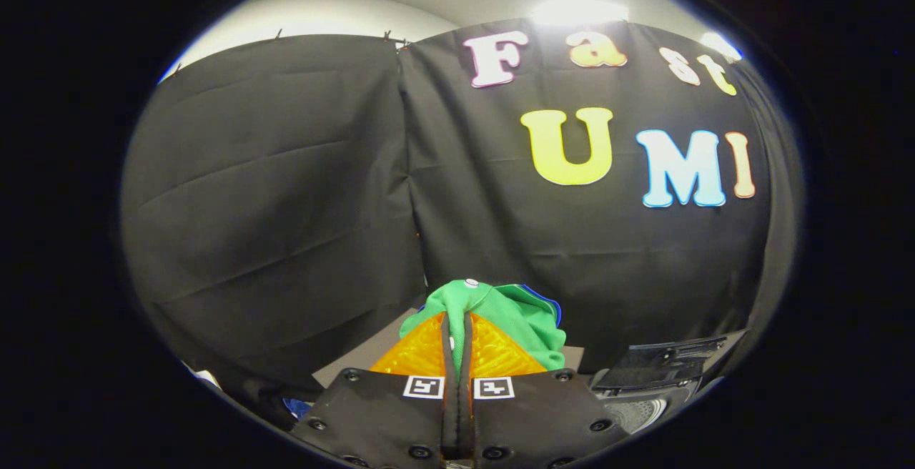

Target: Put the clothes into the washing machine and then close the washing machine lid.

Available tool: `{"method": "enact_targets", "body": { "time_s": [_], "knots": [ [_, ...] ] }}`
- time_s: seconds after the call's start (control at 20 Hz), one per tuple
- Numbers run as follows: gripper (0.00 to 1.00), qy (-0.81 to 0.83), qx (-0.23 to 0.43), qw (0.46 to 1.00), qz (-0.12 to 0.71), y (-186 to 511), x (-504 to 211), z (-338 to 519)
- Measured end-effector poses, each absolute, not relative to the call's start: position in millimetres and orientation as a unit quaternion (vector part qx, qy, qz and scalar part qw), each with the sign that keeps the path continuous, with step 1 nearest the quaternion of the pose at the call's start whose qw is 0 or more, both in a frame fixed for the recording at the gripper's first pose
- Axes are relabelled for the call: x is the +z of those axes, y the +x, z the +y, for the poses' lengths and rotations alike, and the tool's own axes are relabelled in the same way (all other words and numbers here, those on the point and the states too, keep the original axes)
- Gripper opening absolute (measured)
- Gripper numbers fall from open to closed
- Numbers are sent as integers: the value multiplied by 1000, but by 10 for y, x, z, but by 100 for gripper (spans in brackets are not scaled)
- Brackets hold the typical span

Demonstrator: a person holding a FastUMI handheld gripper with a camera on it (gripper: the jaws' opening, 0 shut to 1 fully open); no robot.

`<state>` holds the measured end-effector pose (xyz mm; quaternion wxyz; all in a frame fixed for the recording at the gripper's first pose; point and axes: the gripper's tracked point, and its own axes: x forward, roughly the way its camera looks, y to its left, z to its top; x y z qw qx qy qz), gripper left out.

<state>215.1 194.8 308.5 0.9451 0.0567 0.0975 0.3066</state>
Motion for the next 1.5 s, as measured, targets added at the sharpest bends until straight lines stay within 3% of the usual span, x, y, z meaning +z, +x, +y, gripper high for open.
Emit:
{"method": "enact_targets", "body": {
  "time_s": [0.8, 1.5],
  "knots": [
    [1, 85, 192, 972, 104, 2627, 2879, -679],
    [1, 58, 194, 962, 182, 2850, 1631, -1170]
  ]
}}
